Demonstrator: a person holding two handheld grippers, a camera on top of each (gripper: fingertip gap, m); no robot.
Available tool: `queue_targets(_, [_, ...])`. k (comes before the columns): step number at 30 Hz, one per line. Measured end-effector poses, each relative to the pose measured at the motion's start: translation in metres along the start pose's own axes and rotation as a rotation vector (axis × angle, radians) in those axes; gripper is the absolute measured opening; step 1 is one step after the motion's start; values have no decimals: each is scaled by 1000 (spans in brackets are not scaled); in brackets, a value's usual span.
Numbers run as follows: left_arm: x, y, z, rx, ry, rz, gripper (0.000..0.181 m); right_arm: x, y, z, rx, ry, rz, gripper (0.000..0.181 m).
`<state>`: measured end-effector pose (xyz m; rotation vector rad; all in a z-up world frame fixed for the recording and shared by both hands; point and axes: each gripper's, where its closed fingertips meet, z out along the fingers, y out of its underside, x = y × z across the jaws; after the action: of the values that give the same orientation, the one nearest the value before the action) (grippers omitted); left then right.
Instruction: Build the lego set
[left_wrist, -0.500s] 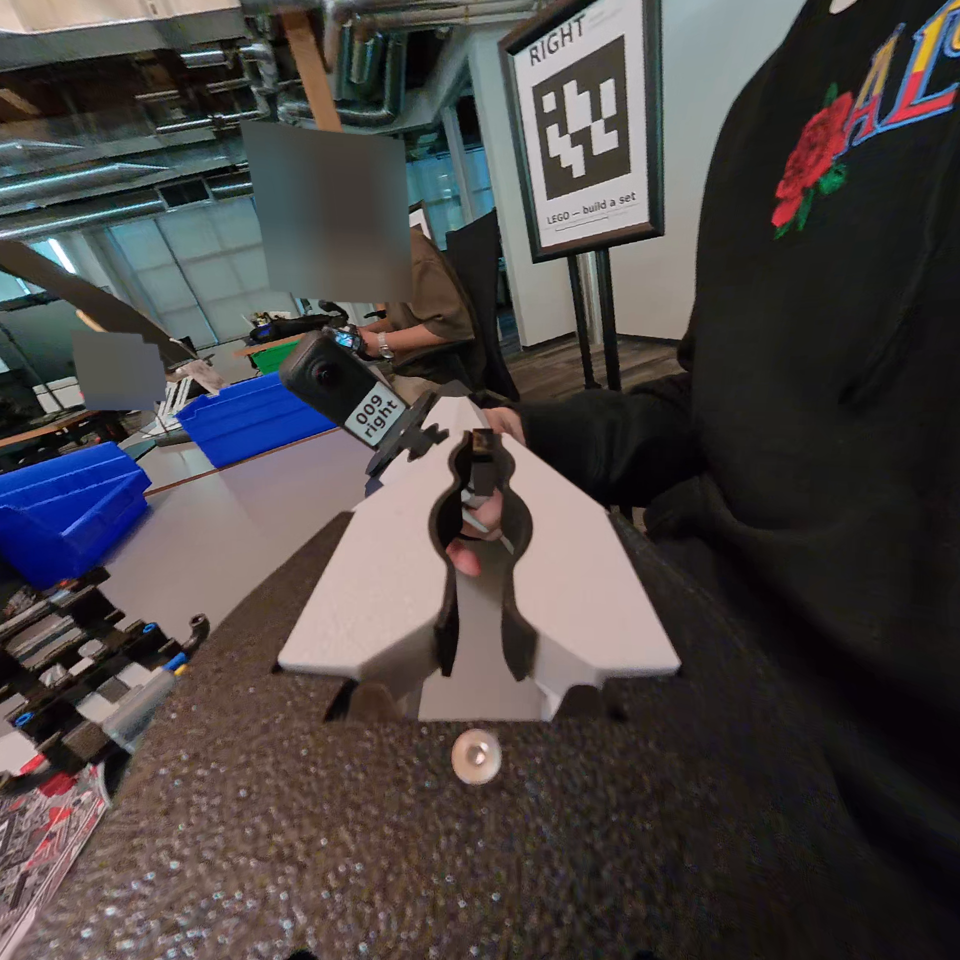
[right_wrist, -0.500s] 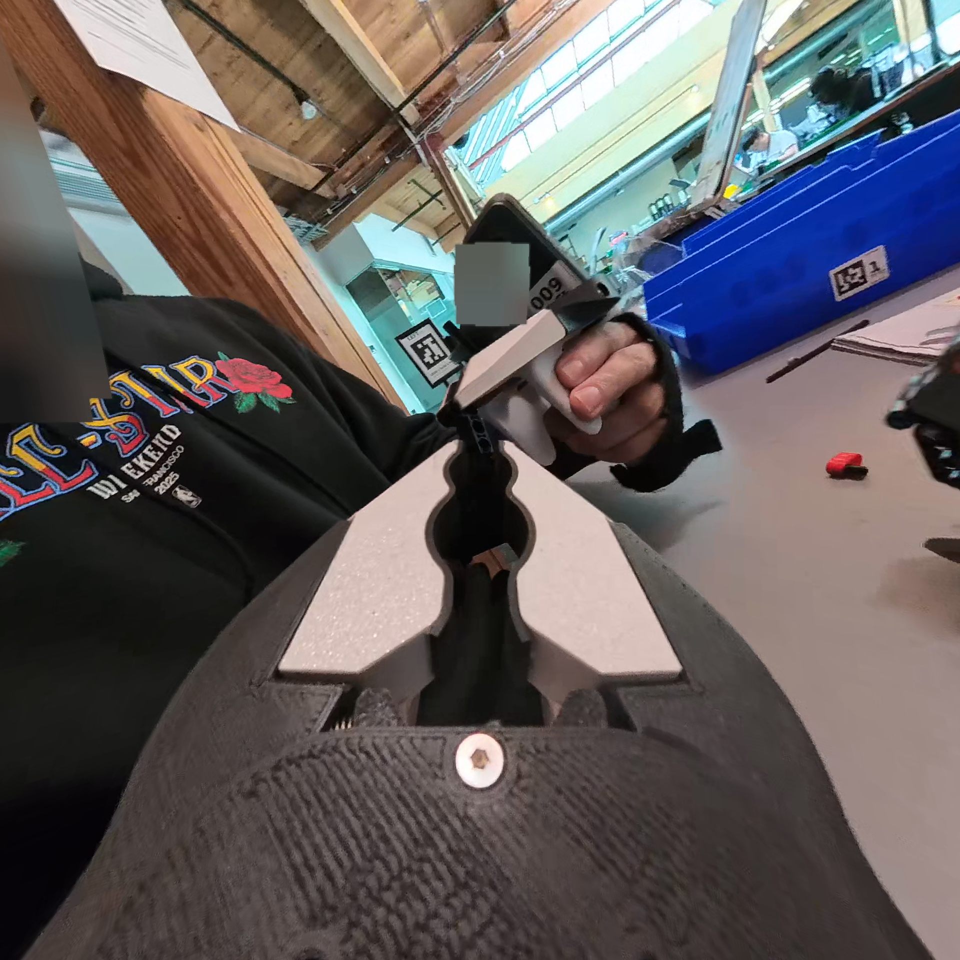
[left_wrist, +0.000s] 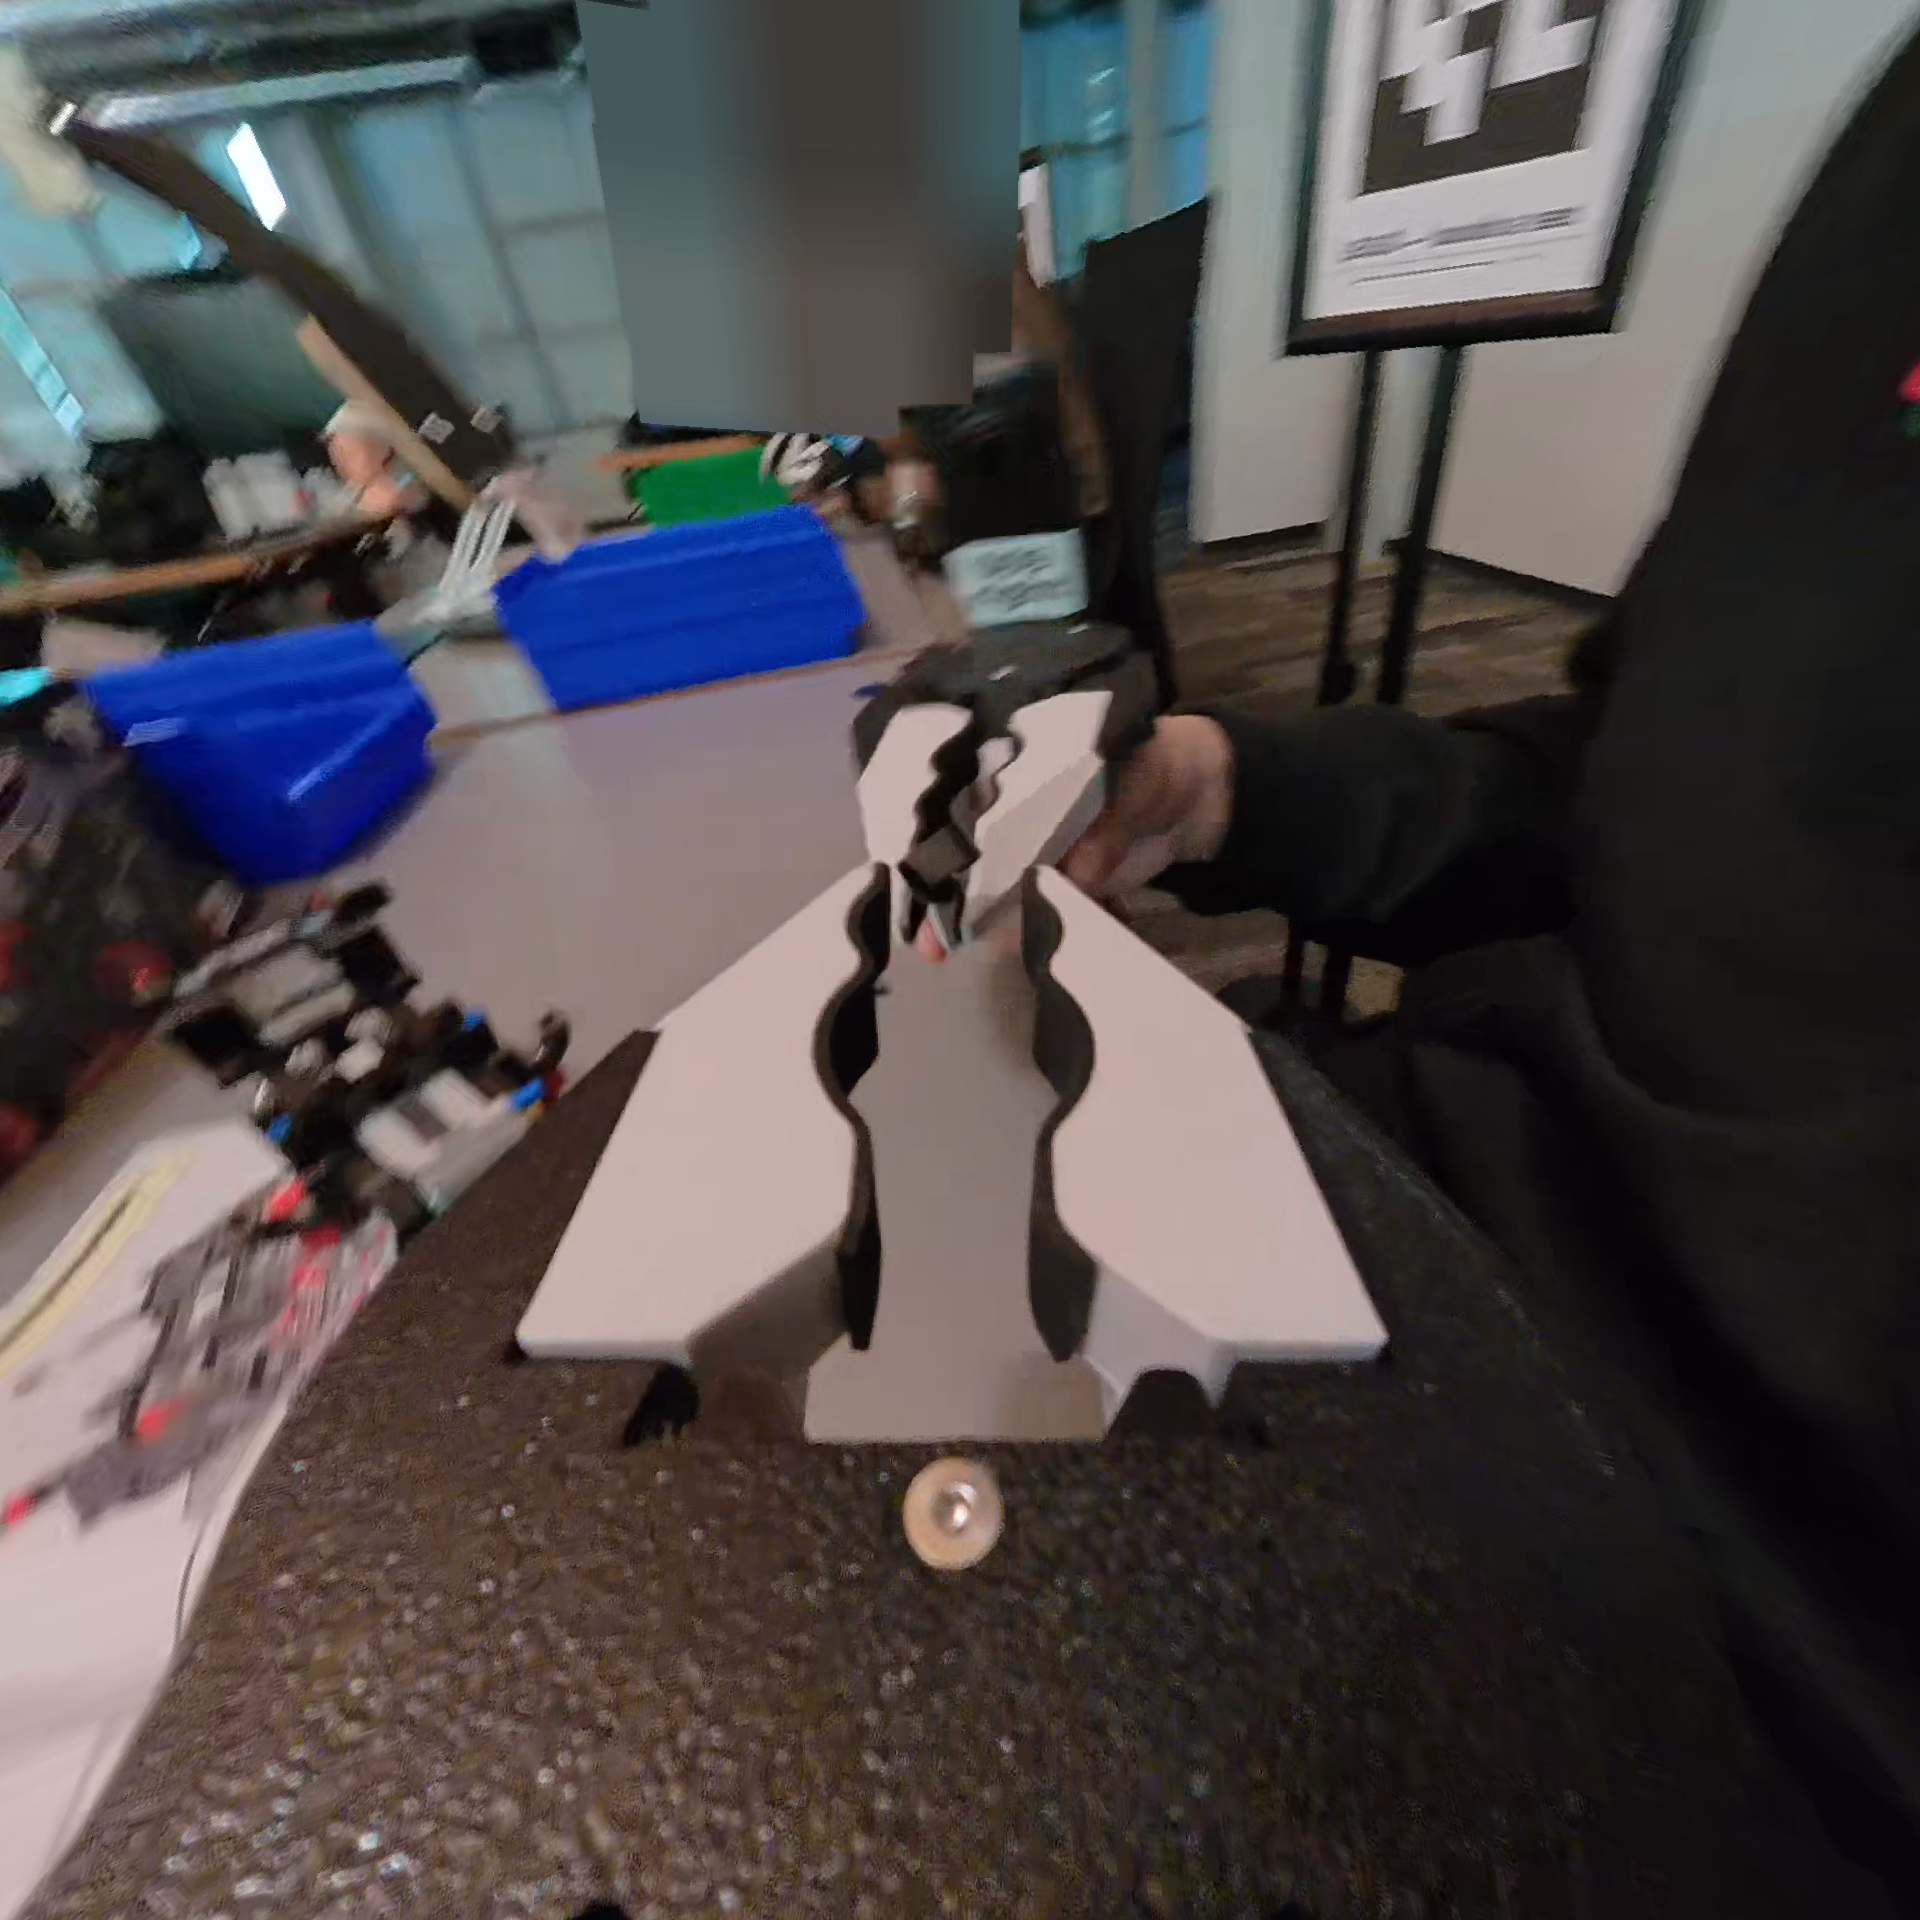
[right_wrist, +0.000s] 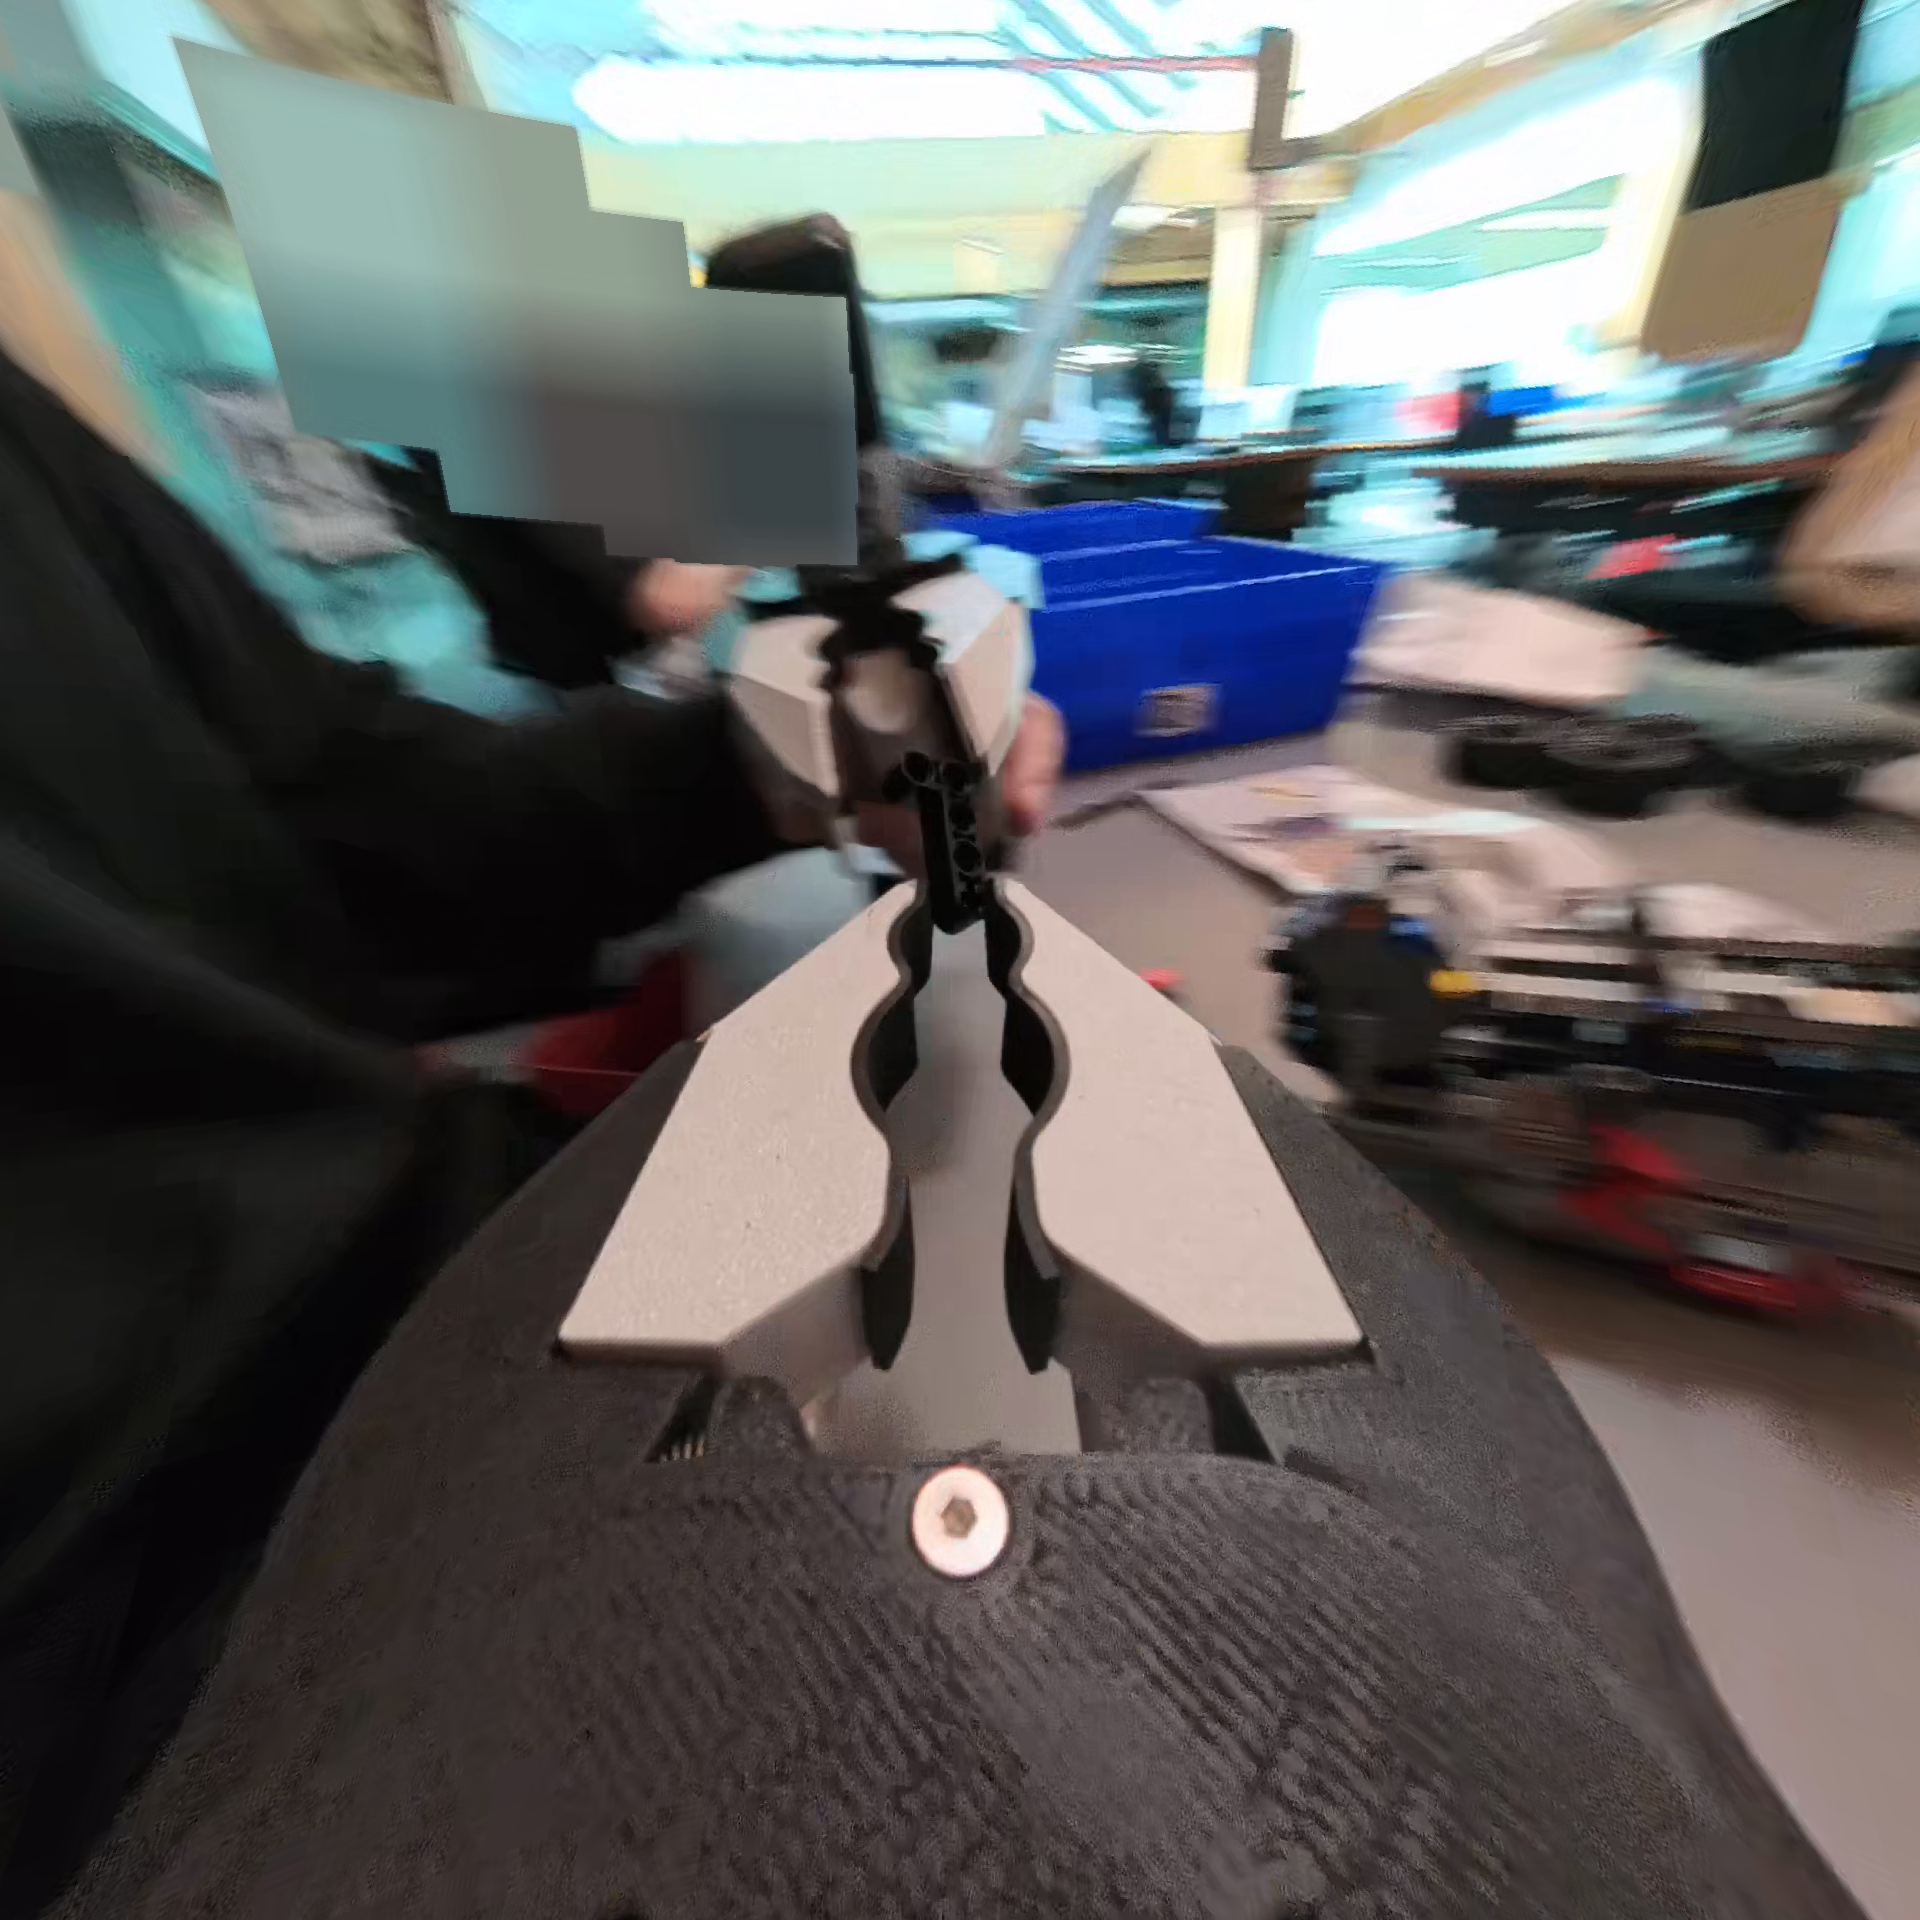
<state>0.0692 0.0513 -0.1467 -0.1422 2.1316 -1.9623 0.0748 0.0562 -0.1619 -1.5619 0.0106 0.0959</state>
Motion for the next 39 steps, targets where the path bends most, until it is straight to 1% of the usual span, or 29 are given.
queue_targets(3, [-16, 5, 2, -48, -117, -137, 30, 27, 5, -4, -97, 260, -257, 9])
queue_targets(5, [-25, 7, 4, -66, -184, -181, 30, 34, 3, -4, -111, 345, -380, 9])
queue_targets(7, [-30, 11, 6, -104, -232, -151, 35, 41, 0, -5, -113, 422, -460, 8])
queue_targets(9, [-31, 16, 6, -151, -253, -67, 35, 41, 3, -3, -138, 428, -545, 9])
queue_targets(11, [-30, 22, 7, -208, -243, 15, 32, 41, 4, -2, -162, 438, -622, 9])
queue_targets(13, [-27, 25, 8, -256, -215, 87, 25, 42, 4, -1, -171, 449, -661, 8])
queue_targets(18, [-33, 24, 7, -320, -201, 197, 18, 41, 7, 1, -192, 428, -740, 8])
queue_targets(19, [-34, 26, 7, -343, -193, 211, 13, 42, 9, 2, -203, 429, -742, 9])
queue_targets(21, [-37, 31, 6, -389, -194, 259, 13, 46, 12, 4, -225, 437, -756, 9])
queue_targets(23, [-42, 33, 6, -423, -209, 319, 13, 50, 16, 5, -239, 434, -727, 8])
queue_targets(26, [-48, 43, 5, -528, -223, 425, 12, 54, 23, 5, -290, 408, -694, 8])
queue_targets(29, [-55, 48, 5, -617, -229, 532, 12, 58, 19, 7, -285, 421, -693, 17])
queue_targets(31, [-60, 49, 6, -650, -229, 593, 12, 64, 17, 8, -285, 444, -699, 19])
queue_targets(33, [-63, 49, 7, -664, -222, 620, 12, 67, 21, 9, -311, 434, -714, 16])
queue_targets(34, [-62, 48, 9, -652, -215, 625, 12, 68, 21, 10, -314, 436, -726, 14])
queue_targets(35, [-64, 47, 9, -651, -215, 625, 12, 68, 21, 11, -317, 428, -734, 8])
queue_targets(39, [-70, 49, 8, -671, -225, 646, 12, 74, 22, 13, -330, 430, -741, 7])
